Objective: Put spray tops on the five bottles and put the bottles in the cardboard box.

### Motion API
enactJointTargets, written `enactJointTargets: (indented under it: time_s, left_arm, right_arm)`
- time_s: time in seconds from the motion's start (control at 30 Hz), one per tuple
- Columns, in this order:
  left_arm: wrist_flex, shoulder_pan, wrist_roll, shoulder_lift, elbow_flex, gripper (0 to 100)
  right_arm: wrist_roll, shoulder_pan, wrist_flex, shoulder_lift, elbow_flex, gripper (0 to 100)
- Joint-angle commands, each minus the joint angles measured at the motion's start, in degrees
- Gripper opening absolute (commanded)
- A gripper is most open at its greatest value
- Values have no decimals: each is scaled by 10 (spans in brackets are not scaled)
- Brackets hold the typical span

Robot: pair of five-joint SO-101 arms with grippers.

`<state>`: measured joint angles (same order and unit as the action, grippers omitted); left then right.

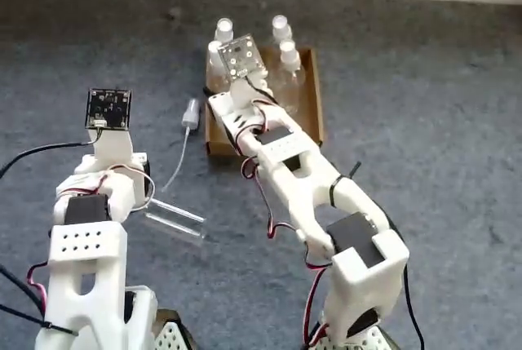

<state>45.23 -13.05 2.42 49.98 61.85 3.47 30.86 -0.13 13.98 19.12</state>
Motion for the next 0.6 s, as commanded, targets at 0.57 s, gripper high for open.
enactJointTargets:
  time_s: [0.57]
  left_arm:
    - [-11,13,4,-3,-3,5]
  right_arm:
    - [3,-5,-11,-9,-35,99]
